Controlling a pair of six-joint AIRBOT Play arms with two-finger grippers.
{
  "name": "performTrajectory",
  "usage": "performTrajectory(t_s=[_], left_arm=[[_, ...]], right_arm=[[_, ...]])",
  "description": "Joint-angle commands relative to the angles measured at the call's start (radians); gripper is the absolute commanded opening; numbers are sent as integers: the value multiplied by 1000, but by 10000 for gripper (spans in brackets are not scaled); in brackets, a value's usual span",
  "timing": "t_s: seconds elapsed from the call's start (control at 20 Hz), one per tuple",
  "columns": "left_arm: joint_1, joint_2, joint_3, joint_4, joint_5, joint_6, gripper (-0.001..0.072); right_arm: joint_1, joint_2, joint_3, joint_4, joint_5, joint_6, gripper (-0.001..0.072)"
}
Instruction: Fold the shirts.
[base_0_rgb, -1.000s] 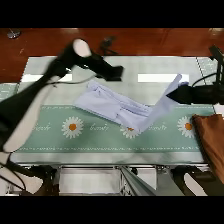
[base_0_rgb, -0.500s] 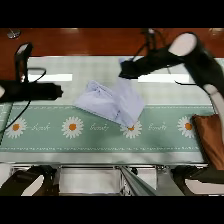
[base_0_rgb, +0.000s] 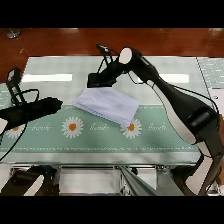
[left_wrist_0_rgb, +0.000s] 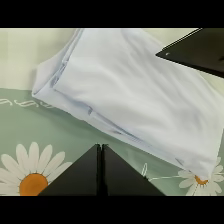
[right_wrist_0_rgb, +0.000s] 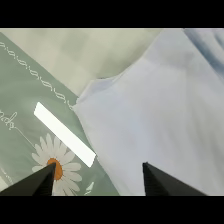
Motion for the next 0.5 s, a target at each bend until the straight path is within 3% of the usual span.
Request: performTrajectory(t_s=[0.0,0.1,0.2,0.3,0.45], left_arm=[[-13,-41,-13,-23,21,-10,24],[-27,-69,-13,-24,19,-10,24],[-60,-92,-13,-24,19,-10,24],[-108,-107,-13,-23,21,-10,24],[-185,-122,-13,-24,33,-10,24]], right_arm=[[-119,53,43,13,210,-39,625],[-263,174,38,-11,364,-88,625],[-380,319,-51,-131,402,-98,625],[-475,506,-352,-179,286,-79,625],[-529,775,-952,-143,-88,30,625]])
